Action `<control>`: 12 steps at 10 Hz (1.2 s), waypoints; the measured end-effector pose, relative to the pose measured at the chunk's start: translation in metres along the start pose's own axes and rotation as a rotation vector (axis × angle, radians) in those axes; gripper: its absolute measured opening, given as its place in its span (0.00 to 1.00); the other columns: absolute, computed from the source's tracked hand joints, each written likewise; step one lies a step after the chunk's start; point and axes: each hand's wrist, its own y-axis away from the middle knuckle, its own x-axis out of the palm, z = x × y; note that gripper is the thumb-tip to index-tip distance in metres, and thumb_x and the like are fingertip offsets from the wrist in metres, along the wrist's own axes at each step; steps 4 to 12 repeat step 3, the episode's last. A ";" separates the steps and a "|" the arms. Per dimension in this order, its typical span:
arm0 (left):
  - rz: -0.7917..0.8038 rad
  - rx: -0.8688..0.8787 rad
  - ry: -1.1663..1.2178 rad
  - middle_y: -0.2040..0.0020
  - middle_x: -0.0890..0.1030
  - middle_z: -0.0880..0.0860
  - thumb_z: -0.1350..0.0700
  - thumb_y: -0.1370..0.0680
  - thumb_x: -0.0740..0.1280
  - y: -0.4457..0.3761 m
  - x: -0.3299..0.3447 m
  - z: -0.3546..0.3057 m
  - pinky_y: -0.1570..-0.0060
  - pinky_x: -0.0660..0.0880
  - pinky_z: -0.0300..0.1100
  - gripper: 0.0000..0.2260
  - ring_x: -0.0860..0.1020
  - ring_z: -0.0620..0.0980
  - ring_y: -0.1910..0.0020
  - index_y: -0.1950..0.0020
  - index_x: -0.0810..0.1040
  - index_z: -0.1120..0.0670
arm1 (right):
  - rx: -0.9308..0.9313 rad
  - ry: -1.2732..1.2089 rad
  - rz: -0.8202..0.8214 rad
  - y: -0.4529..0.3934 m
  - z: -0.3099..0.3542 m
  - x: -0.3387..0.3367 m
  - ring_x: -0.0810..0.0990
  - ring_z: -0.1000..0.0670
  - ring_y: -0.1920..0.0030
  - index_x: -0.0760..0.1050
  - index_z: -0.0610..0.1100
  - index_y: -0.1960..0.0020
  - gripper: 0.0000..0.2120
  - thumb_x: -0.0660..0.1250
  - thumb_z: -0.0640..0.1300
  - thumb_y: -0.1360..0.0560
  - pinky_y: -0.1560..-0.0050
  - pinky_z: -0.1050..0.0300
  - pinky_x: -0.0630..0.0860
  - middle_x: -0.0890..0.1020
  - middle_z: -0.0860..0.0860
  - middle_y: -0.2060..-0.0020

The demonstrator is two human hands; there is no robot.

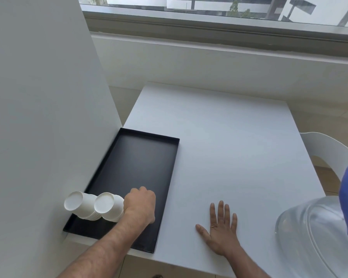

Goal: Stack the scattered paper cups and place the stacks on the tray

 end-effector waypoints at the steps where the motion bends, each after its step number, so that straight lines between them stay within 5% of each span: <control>1: -0.045 -0.016 0.058 0.36 0.76 0.54 0.46 0.28 0.73 -0.002 0.005 -0.001 0.44 0.77 0.49 0.35 0.76 0.56 0.38 0.25 0.63 0.54 | 0.001 -0.006 -0.030 0.001 0.001 0.000 0.18 0.46 0.30 0.21 0.48 0.29 0.45 0.39 0.75 0.28 0.29 0.39 0.24 0.20 0.48 0.30; 2: -0.059 -0.002 0.093 0.33 0.73 0.54 0.30 0.32 0.71 -0.001 0.006 -0.003 0.44 0.75 0.51 0.52 0.72 0.56 0.36 0.19 0.50 0.52 | 0.005 0.003 -0.099 0.003 -0.001 0.000 0.24 0.46 0.27 0.24 0.46 0.27 0.45 0.42 0.73 0.26 0.26 0.41 0.28 0.26 0.47 0.26; 3: -0.094 0.002 0.097 0.33 0.73 0.54 0.21 0.36 0.65 0.003 0.001 -0.004 0.43 0.73 0.52 0.56 0.71 0.56 0.35 0.19 0.49 0.51 | 0.008 0.005 -0.162 0.006 -0.005 -0.002 0.29 0.47 0.24 0.25 0.46 0.27 0.44 0.42 0.72 0.26 0.25 0.42 0.31 0.32 0.47 0.23; 12: -0.094 0.002 0.097 0.33 0.73 0.54 0.21 0.36 0.65 0.003 0.001 -0.004 0.43 0.73 0.52 0.56 0.71 0.56 0.35 0.19 0.49 0.51 | 0.008 0.005 -0.162 0.006 -0.005 -0.002 0.29 0.47 0.24 0.25 0.46 0.27 0.44 0.42 0.72 0.26 0.25 0.42 0.31 0.32 0.47 0.23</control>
